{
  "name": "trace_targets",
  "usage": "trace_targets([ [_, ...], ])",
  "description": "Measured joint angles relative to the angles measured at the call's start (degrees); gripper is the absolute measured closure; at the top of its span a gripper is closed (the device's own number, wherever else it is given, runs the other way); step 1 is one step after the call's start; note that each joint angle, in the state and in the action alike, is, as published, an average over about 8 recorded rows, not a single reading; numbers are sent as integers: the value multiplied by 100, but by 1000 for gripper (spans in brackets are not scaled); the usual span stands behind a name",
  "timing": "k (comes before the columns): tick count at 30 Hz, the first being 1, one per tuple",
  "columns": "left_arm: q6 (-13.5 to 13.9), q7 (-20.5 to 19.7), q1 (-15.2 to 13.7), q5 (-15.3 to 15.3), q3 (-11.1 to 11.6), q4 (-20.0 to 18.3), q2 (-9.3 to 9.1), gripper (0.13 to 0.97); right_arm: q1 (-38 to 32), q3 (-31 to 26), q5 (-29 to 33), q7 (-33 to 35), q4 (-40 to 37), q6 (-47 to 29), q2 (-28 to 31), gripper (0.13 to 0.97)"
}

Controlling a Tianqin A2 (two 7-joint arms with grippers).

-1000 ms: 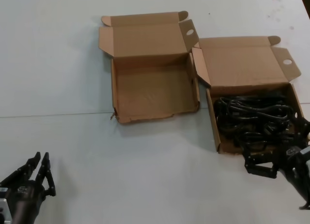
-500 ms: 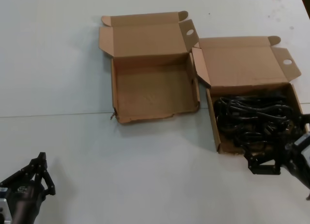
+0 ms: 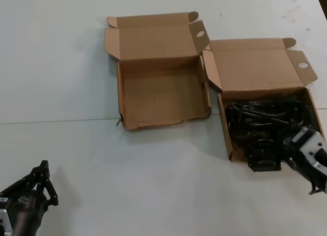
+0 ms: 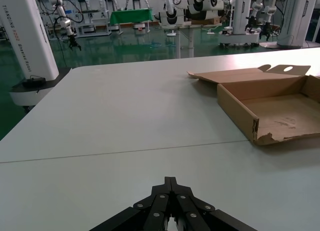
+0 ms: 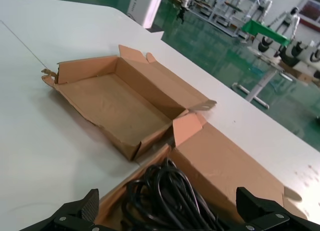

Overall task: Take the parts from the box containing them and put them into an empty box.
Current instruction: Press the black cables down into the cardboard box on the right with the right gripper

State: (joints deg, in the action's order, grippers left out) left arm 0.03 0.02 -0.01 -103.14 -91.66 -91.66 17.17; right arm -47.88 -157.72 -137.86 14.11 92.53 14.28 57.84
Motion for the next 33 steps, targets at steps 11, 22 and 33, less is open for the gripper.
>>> trace_targets([
  [11, 0, -2, 0, 0, 0, 0, 0, 940, -222, -2, 289, 0, -519, -259, -444, 129],
  [22, 0, -3, 0, 1, 0, 0, 0, 941, -325, -2, 500, 0, -755, -374, -678, 129],
  [33, 0, -3, 0, 2, 0, 0, 0, 941, -408, -2, 611, 0, -637, -382, -611, 129],
])
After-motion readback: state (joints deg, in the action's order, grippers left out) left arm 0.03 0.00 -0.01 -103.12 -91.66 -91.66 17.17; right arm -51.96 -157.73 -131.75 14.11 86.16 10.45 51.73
